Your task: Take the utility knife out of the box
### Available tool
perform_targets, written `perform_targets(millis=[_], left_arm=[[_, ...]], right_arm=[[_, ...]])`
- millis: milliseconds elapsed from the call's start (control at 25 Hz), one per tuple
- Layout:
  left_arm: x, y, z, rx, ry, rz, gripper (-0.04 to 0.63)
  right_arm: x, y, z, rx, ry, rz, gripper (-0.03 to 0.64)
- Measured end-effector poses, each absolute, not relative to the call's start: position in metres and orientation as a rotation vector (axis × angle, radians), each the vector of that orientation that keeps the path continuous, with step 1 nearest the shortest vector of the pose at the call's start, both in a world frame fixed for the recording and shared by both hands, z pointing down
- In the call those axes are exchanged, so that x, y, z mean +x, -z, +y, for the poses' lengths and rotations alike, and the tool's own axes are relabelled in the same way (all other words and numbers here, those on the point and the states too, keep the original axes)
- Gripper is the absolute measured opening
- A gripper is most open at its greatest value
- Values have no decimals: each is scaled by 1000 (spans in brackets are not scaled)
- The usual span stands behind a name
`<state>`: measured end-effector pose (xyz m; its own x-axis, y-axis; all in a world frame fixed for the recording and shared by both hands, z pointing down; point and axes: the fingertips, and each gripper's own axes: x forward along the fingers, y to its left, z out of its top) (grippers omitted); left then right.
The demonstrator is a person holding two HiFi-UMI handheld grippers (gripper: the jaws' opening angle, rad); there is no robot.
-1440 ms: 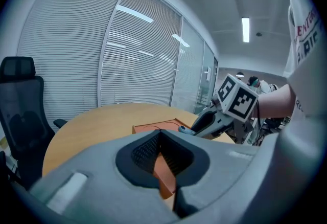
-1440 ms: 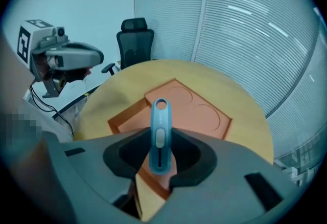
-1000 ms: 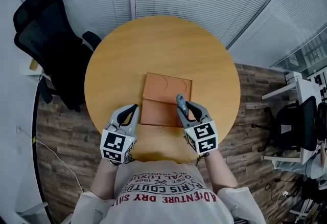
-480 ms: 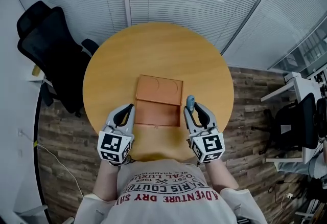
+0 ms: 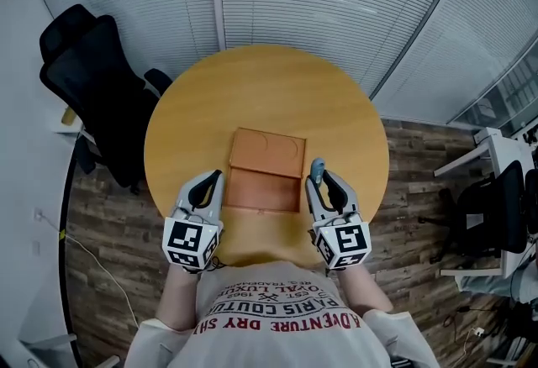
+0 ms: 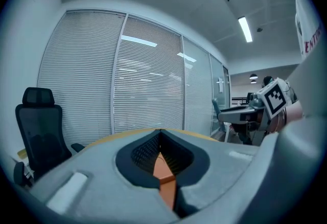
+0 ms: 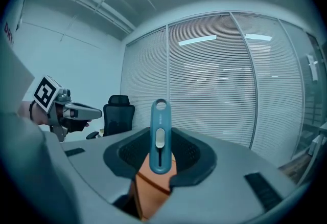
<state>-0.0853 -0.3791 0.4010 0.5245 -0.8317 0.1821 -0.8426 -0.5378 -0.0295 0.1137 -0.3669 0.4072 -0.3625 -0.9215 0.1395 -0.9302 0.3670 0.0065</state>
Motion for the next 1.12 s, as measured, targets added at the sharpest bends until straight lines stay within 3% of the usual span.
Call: perform_targets(millis=[1120], left_arm=[[-74, -414, -375, 2689, -294, -1415, -6]], right_arm=[[100, -417, -363, 1635, -124, -2517, 133]])
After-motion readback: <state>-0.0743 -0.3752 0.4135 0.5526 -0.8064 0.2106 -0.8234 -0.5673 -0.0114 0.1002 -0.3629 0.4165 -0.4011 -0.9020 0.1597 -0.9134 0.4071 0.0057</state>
